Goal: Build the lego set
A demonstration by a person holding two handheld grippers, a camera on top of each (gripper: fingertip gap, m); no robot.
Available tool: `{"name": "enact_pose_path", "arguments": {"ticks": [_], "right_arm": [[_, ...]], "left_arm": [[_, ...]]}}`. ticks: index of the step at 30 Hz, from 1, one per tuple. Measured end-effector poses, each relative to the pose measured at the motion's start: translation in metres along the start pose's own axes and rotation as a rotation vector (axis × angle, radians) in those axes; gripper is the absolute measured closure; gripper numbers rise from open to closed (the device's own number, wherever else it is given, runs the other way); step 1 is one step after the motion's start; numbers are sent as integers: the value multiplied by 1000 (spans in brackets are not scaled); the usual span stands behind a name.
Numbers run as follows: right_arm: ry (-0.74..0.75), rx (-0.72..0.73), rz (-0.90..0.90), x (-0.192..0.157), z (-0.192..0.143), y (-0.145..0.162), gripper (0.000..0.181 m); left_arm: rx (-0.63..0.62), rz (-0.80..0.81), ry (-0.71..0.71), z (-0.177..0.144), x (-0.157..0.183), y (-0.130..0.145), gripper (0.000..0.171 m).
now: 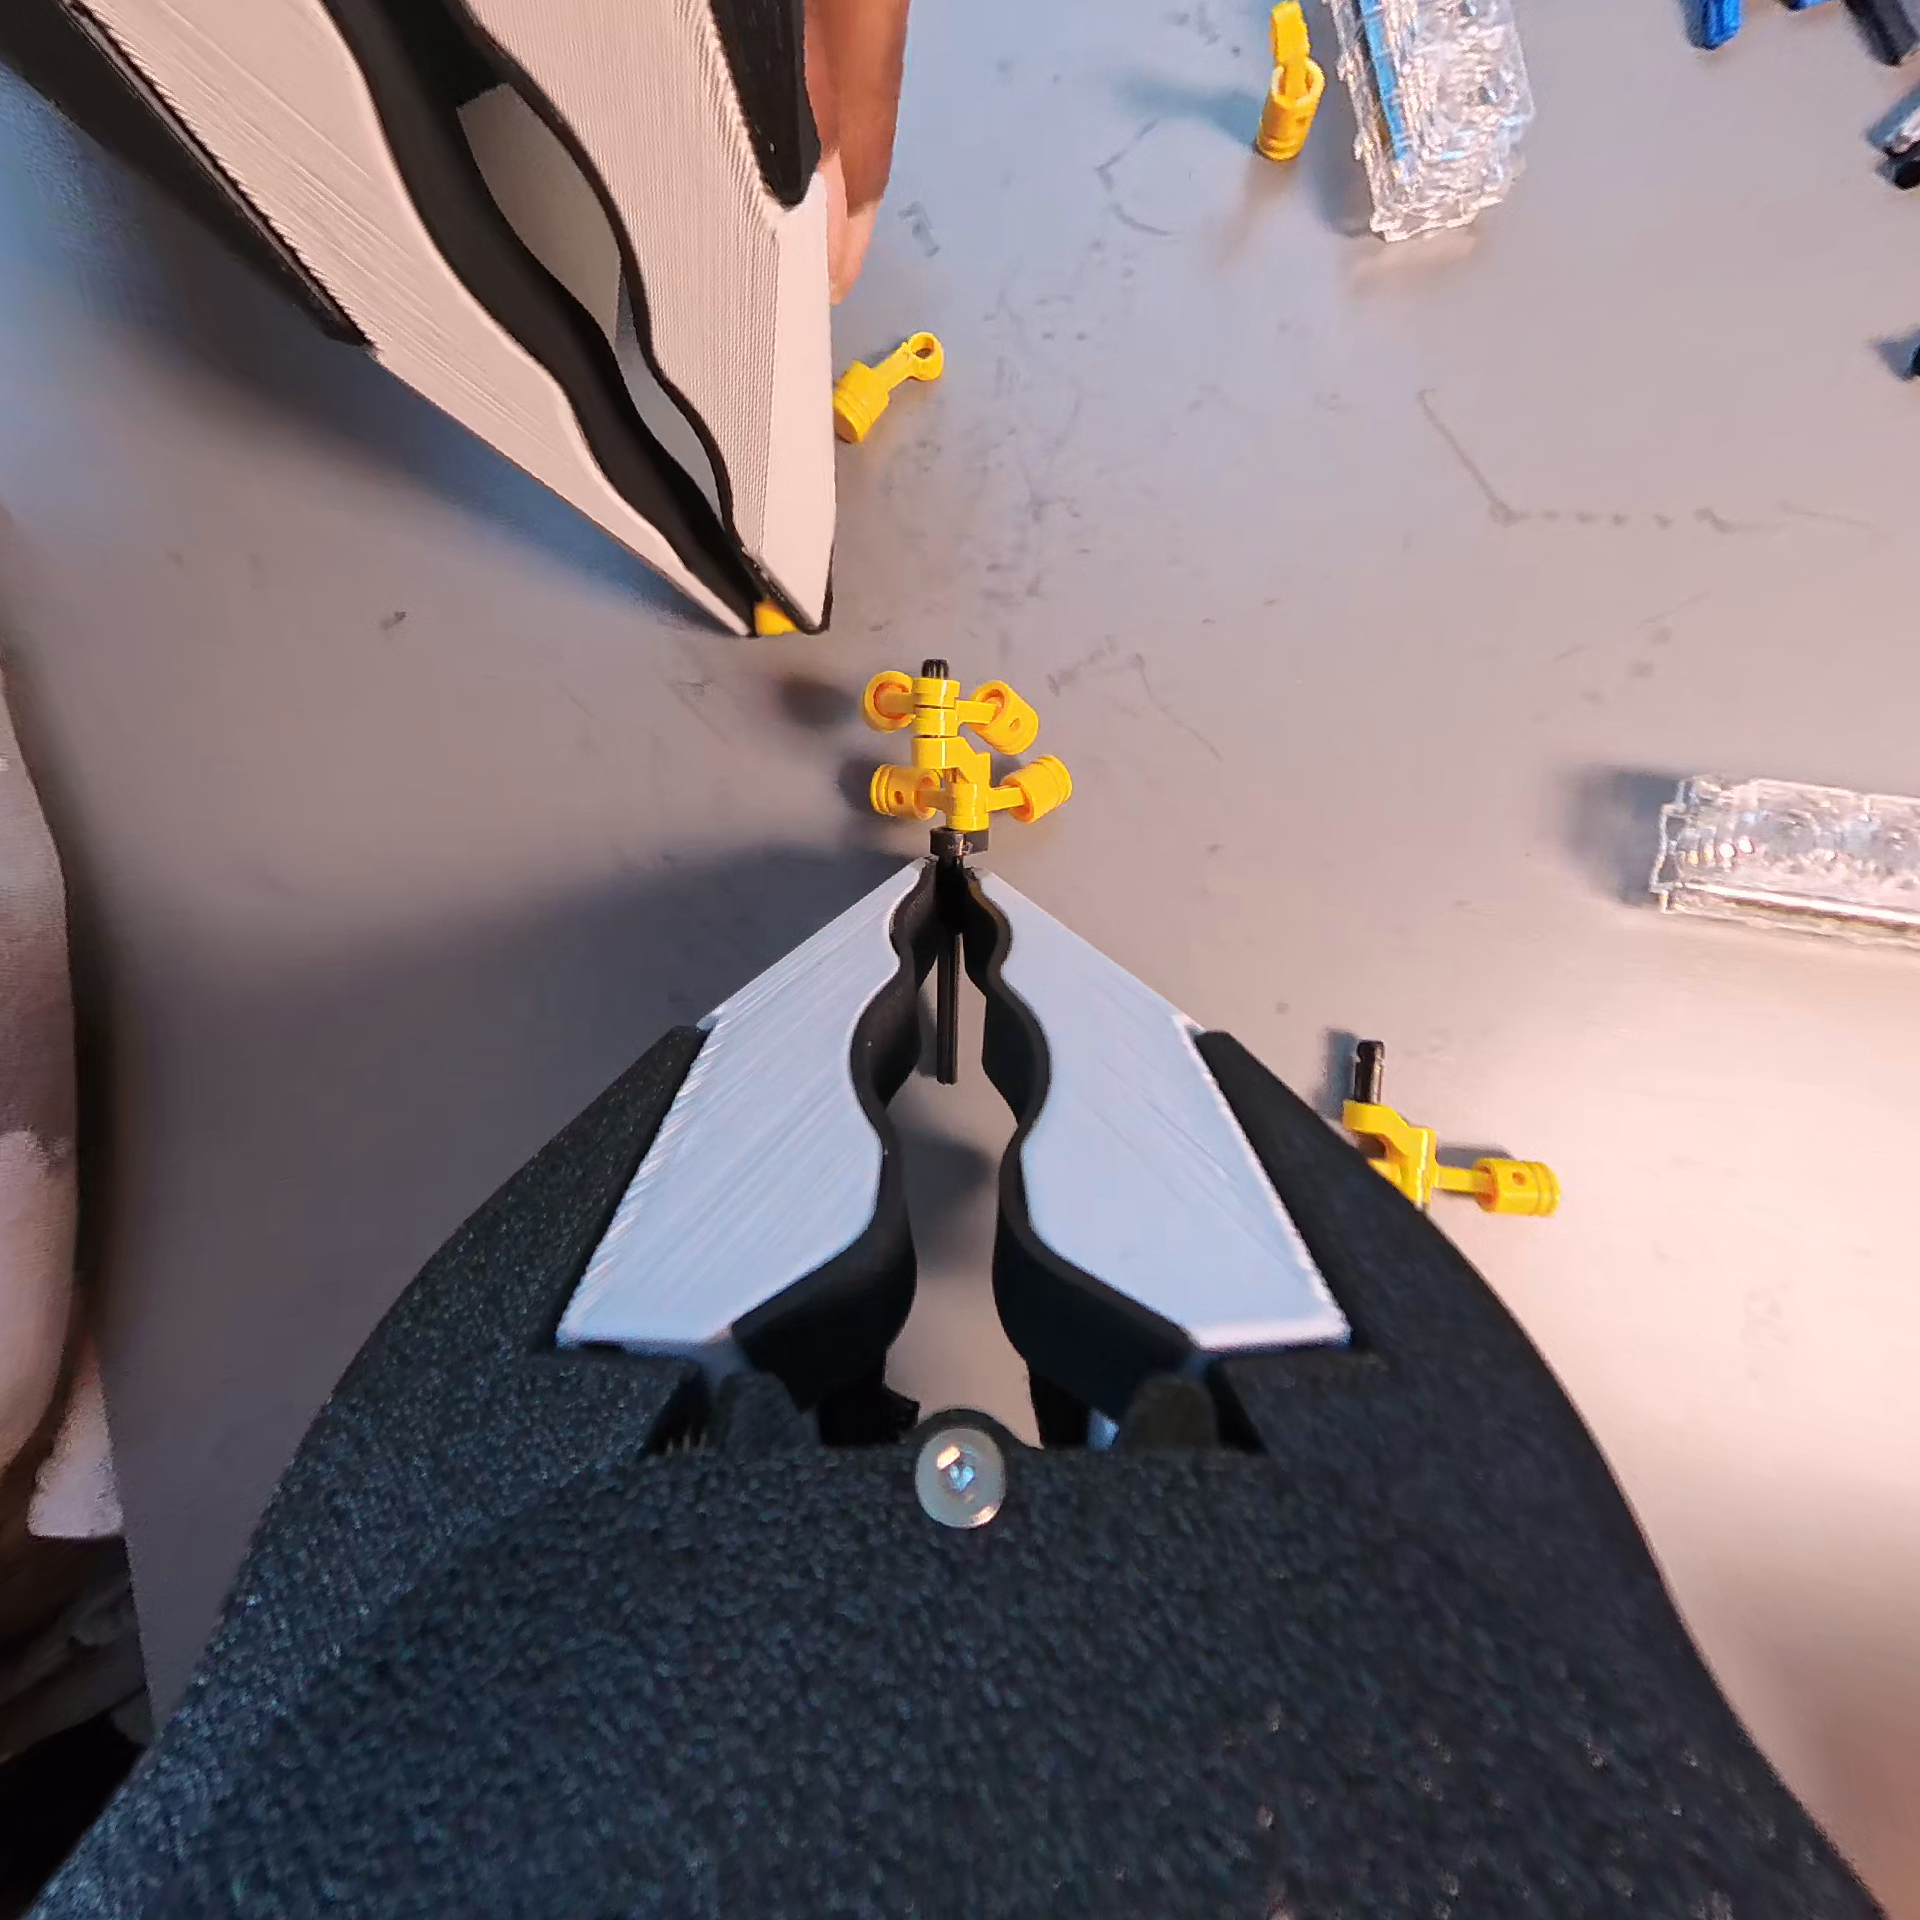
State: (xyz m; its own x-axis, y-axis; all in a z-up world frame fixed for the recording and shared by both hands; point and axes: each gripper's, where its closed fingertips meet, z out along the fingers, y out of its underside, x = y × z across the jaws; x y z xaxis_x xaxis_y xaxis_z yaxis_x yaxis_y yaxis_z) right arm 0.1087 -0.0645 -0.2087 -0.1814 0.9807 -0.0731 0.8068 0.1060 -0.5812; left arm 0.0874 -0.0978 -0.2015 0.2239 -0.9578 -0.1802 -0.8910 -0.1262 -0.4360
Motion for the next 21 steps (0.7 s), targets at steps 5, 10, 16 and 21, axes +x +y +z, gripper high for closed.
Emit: {"name": "enact_pose_path", "arguments": {"ticks": [5, 10, 16, 21], "right_arm": [[13, 18, 27, 7, -7, 7, 179], [12, 23, 26, 8, -9, 9, 179], [13, 23, 21, 8, -9, 10, 179], [15, 24, 21, 8, -9, 11, 179]], "left_arm": [[19, -27, 34, 5, 0, 1, 163], [24, -60, 37, 3, 1, 8, 161], [-4, -84, 78, -1, 4, 9, 160], [2, -134, 147, 2, 2, 8, 161]]}}
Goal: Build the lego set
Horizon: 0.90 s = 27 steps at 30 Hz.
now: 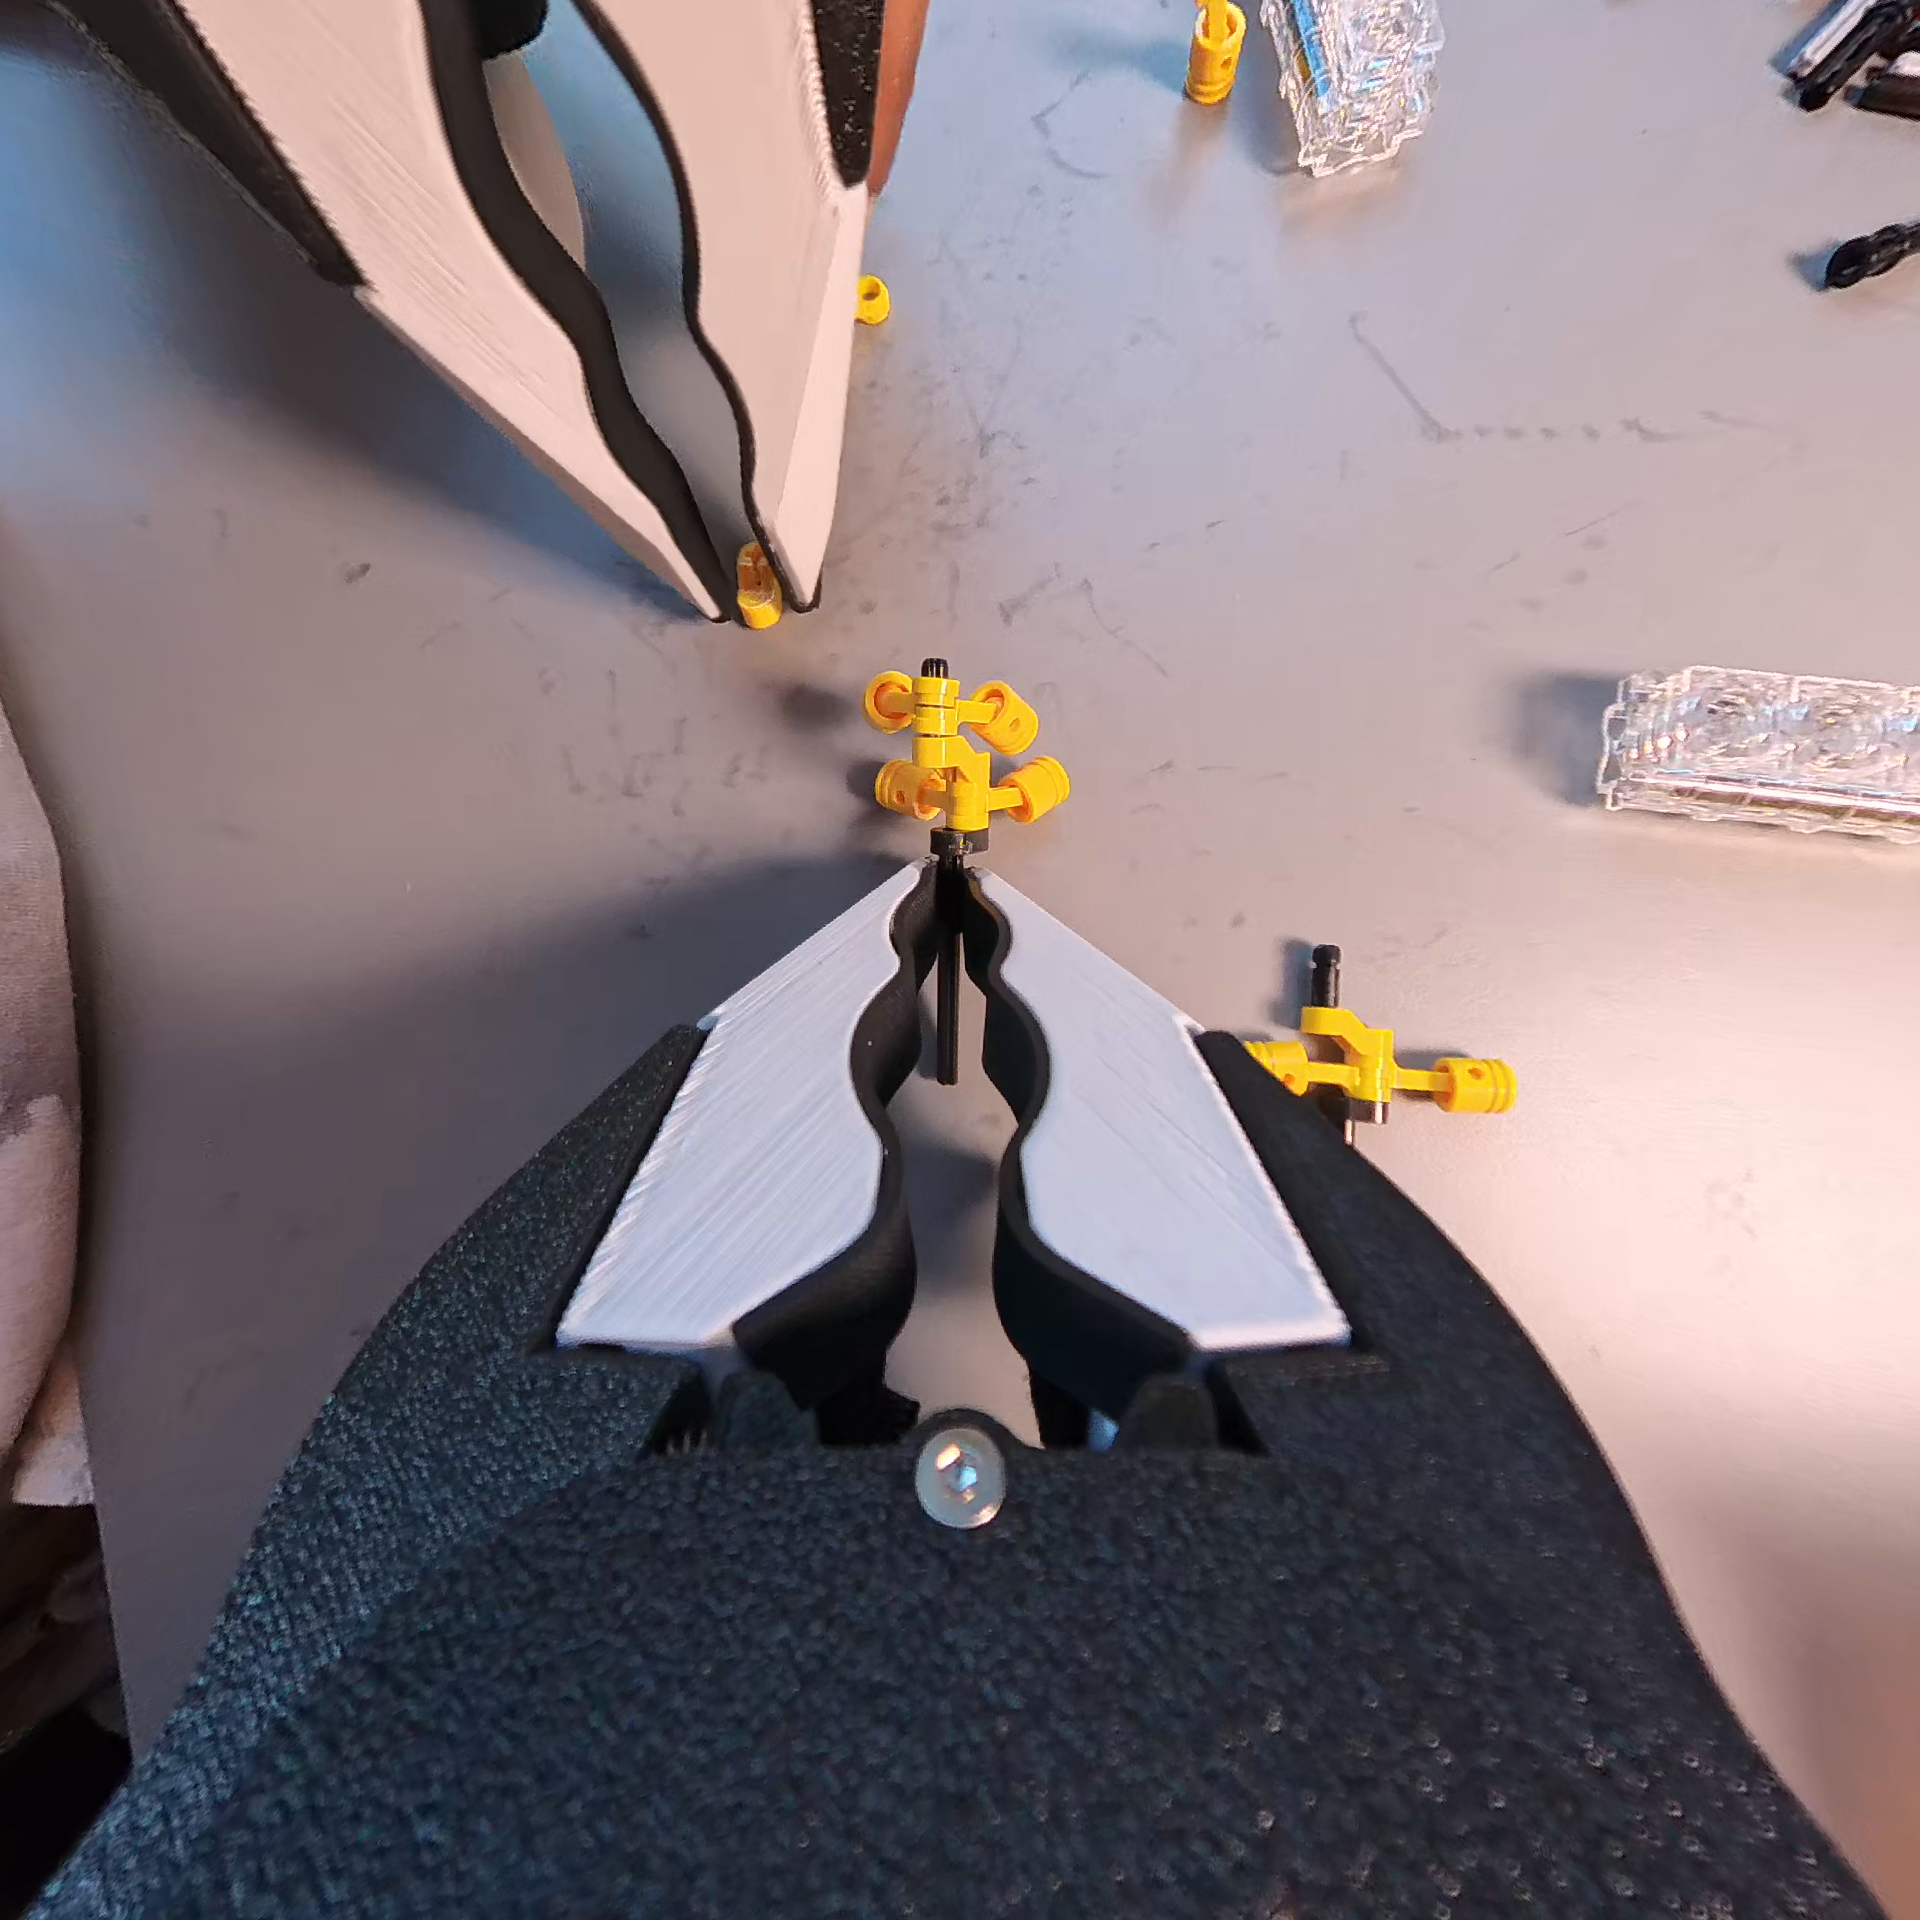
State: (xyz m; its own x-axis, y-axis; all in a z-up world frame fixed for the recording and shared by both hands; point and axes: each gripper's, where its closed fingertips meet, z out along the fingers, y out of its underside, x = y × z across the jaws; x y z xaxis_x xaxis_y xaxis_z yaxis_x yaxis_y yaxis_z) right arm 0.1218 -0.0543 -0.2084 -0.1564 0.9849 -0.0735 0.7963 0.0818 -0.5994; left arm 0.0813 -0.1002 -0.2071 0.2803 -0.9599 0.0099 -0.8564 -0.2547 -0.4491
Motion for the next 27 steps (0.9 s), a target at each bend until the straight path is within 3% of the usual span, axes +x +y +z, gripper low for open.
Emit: {"name": "enact_pose_path", "arguments": {"ticks": [6, 20, 27], "right_arm": [[-2, 1, 4, 1, 0, 2, 179], [-11, 8, 9, 1, 0, 2, 179], [-27, 28, -42, -5, 2, -3, 179]], "left_arm": [[60, -72, 55, 0, 1, 0, 163], [92, -35, 14, 3, 0, 1, 166], [317, -22, -91, -30, -15, -30, 166]]}}
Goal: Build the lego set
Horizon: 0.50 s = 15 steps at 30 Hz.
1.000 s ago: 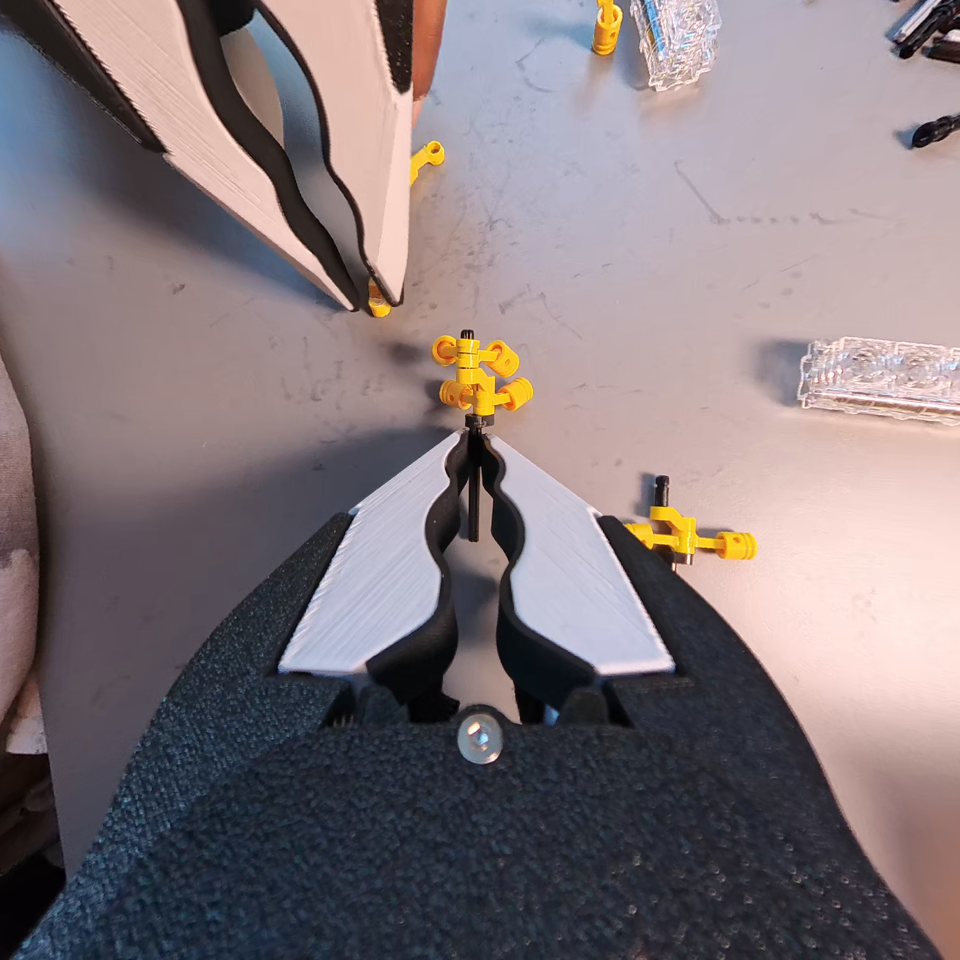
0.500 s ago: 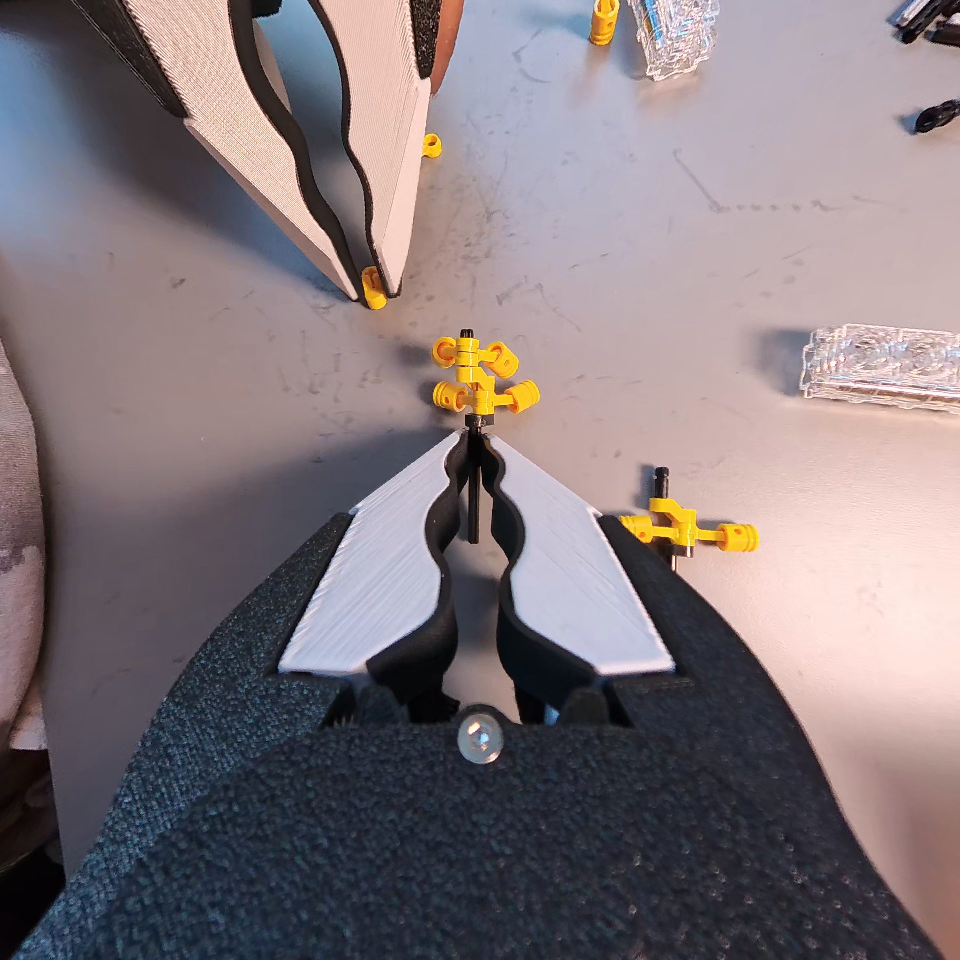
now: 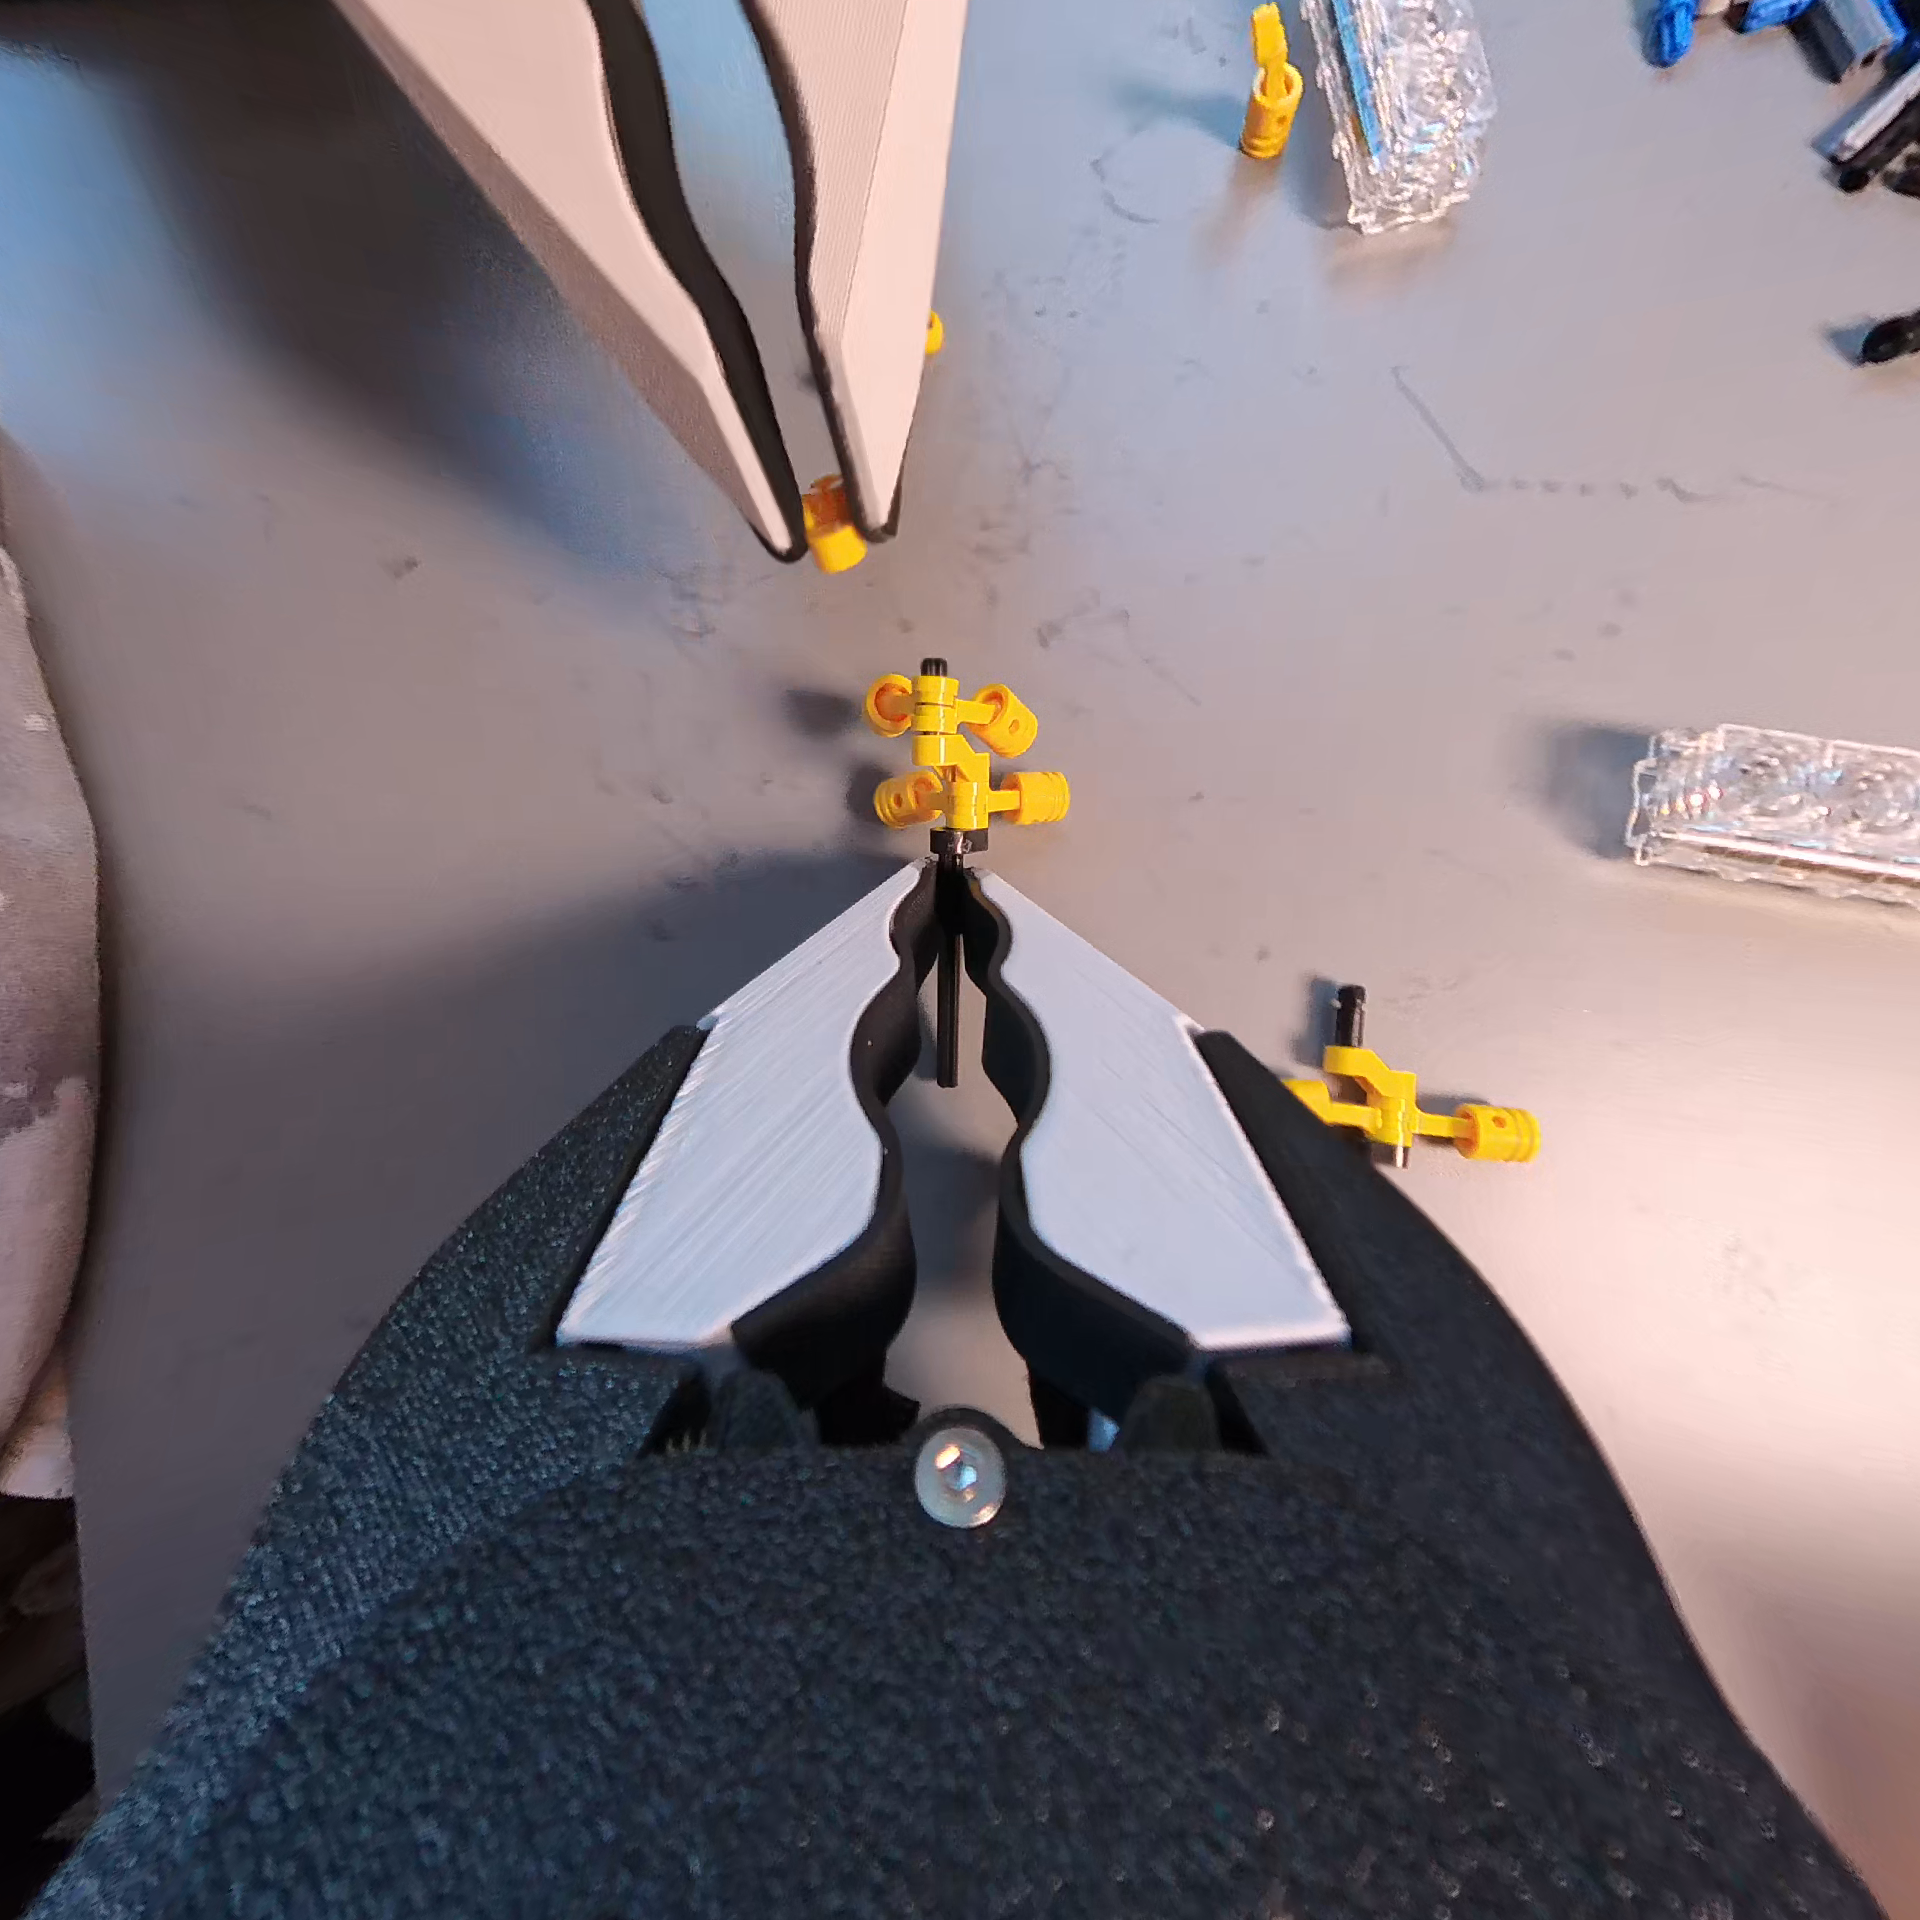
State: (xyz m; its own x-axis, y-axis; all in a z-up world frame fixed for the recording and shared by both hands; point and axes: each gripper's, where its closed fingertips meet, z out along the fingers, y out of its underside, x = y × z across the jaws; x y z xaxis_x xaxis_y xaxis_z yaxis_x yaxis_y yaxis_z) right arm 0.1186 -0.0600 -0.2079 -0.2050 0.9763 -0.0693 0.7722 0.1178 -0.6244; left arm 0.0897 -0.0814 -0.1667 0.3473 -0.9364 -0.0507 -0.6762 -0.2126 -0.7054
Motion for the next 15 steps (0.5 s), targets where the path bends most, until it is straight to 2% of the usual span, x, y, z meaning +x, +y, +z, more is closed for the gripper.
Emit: {"name": "enact_pose_path", "arguments": {"ticks": [6, 15], "right_arm": [[-64, 85, -73, -14, 0, -14, 179], [-205, 220, -123, -35, -6, -31, 178]], "left_arm": [[74, 42, 15, -6, 4, -6, 165], [131, 212, 39, -24, 17, -19, 165]]}}
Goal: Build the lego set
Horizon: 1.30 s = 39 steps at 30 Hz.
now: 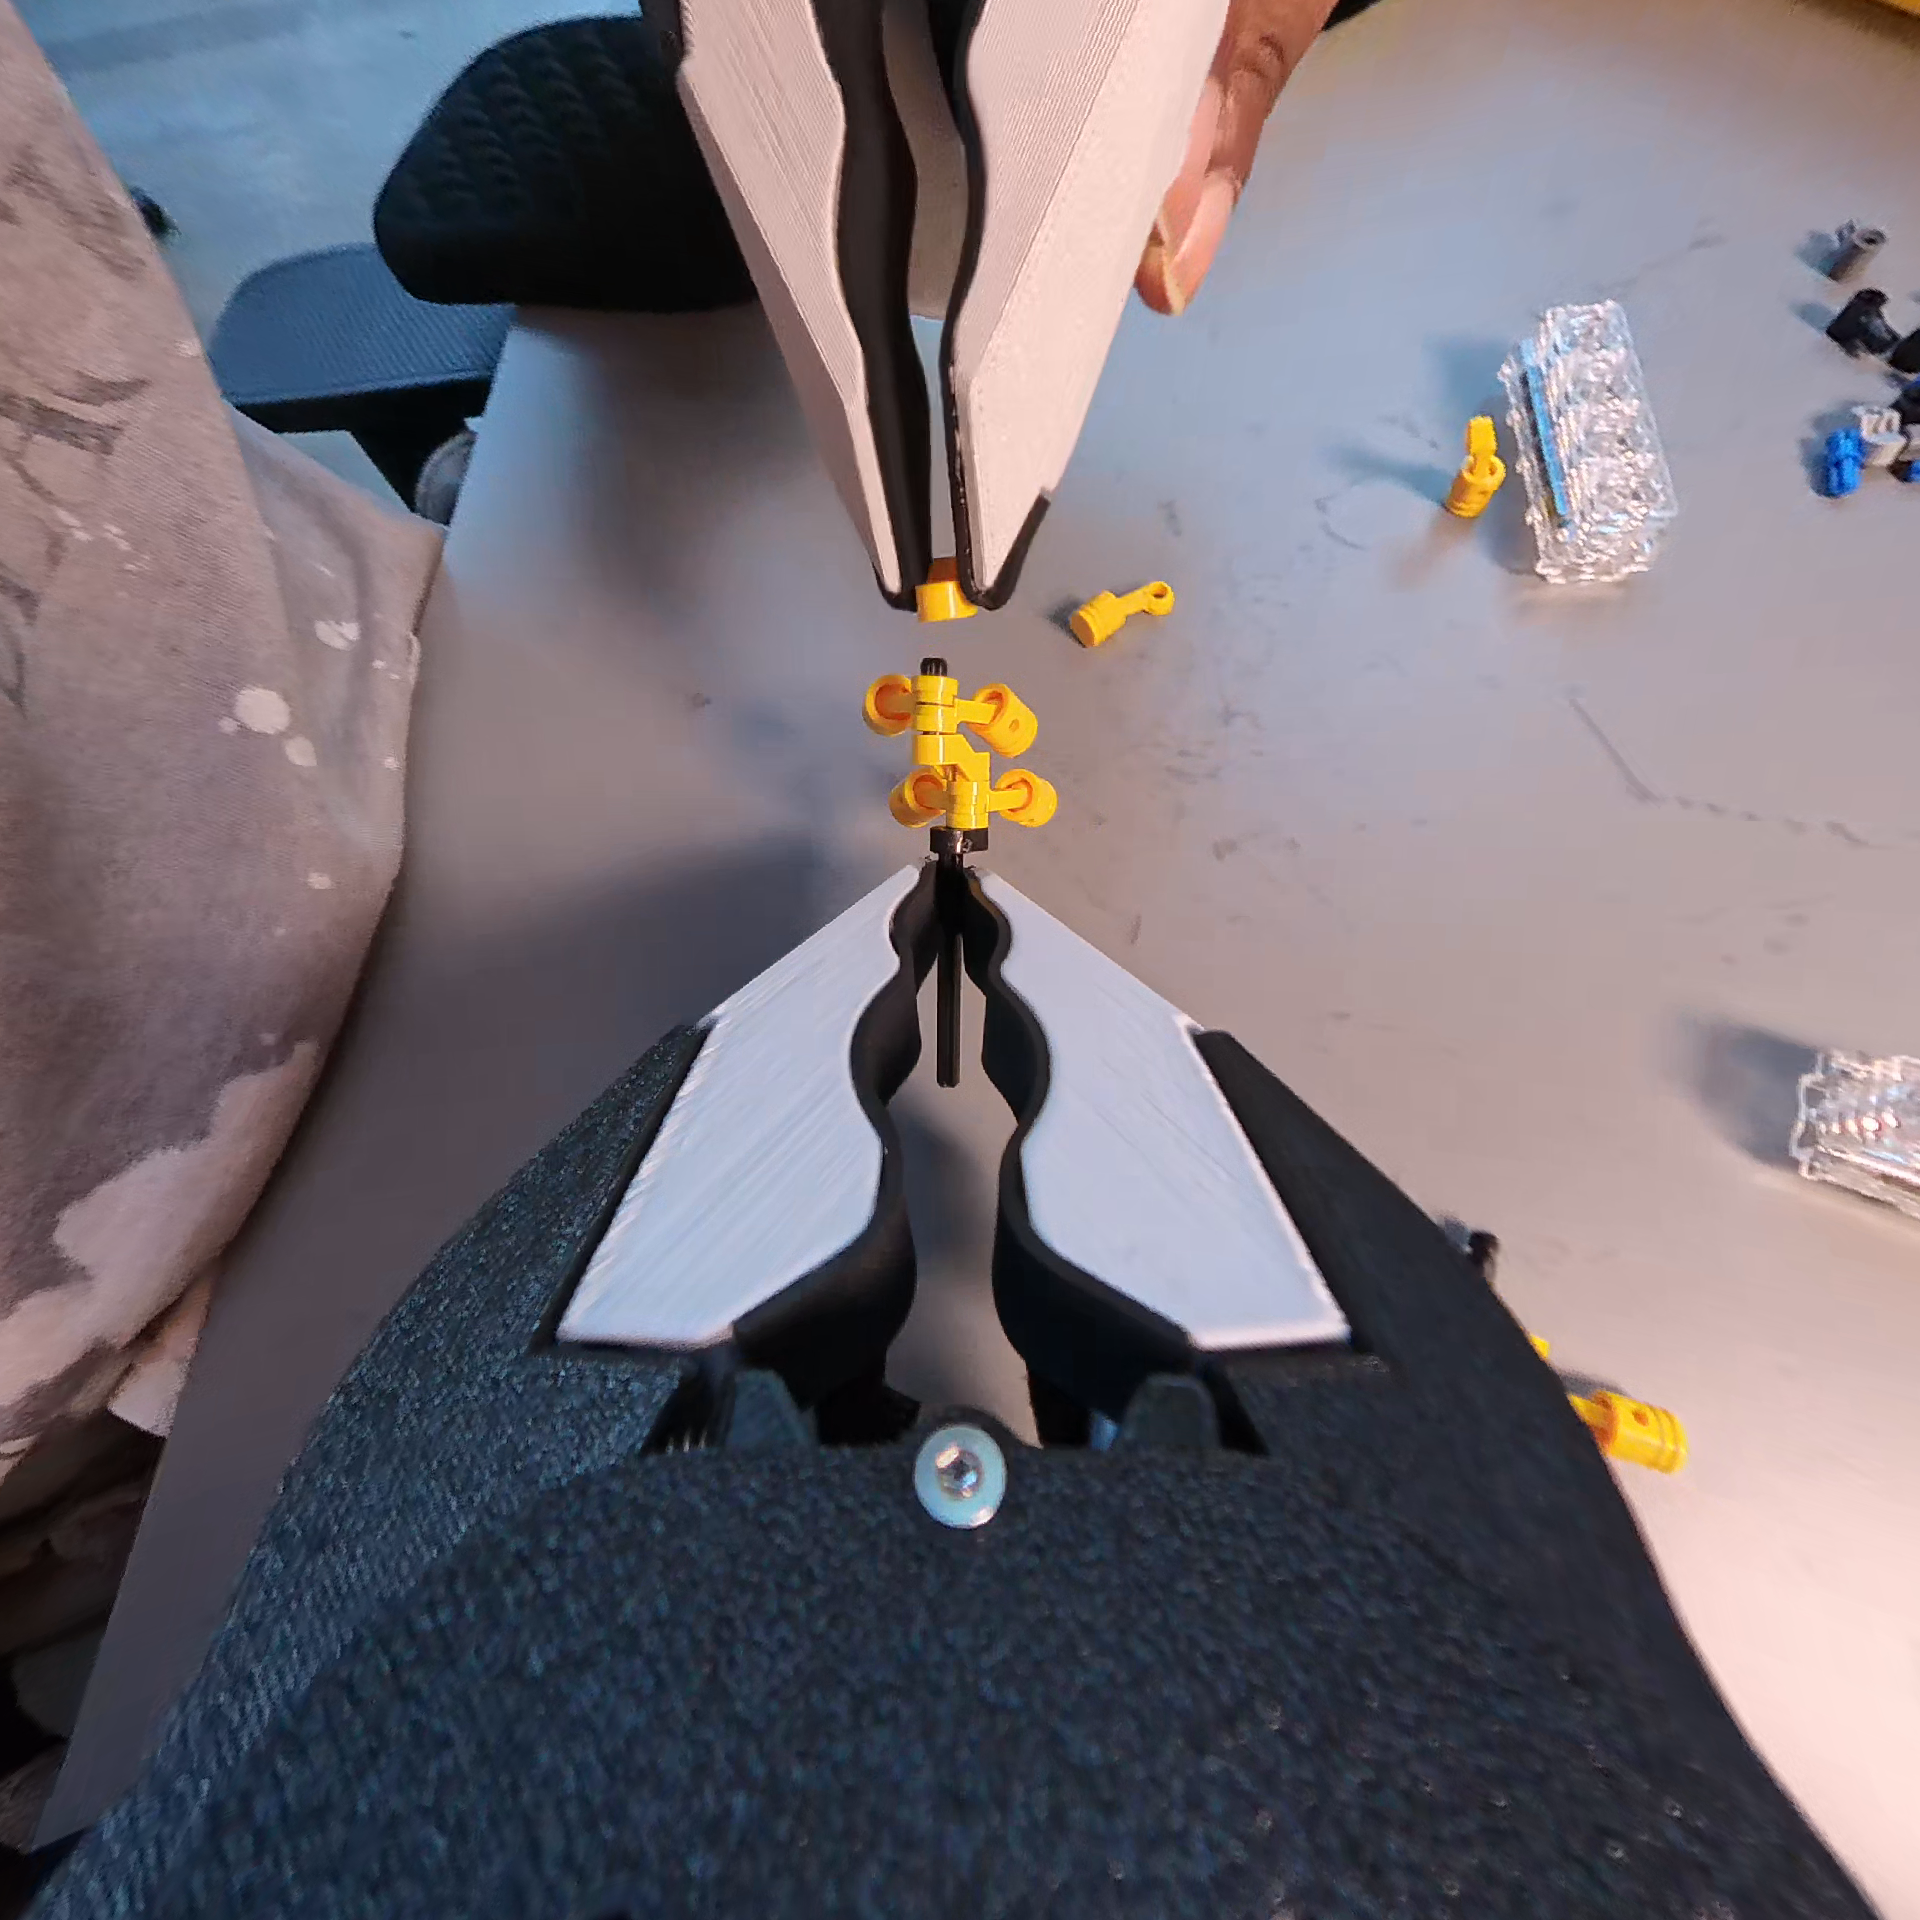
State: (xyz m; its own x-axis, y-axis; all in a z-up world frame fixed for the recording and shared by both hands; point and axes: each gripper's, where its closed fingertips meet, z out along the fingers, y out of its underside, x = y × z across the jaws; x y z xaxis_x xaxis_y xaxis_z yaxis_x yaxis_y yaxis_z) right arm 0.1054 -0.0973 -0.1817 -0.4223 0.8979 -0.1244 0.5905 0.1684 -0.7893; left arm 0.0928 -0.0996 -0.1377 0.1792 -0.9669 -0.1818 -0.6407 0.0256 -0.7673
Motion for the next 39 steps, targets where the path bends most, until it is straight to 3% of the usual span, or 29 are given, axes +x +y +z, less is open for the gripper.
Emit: {"name": "enact_pose_path", "arguments": {"ticks": [11, 34, 39], "right_arm": [[-149, 135, -10, -20, -8, -17, 178], [-231, 118, 3, -34, -6, -16, 178], [-232, 63, 28, -34, -2, -8, 179]], "left_arm": [[23, 104, 55, -7, 15, -13, 165], [21, 191, 71, -6, 28, -21, 165], [-64, 289, 38, -1, 29, -14, 166]]}}
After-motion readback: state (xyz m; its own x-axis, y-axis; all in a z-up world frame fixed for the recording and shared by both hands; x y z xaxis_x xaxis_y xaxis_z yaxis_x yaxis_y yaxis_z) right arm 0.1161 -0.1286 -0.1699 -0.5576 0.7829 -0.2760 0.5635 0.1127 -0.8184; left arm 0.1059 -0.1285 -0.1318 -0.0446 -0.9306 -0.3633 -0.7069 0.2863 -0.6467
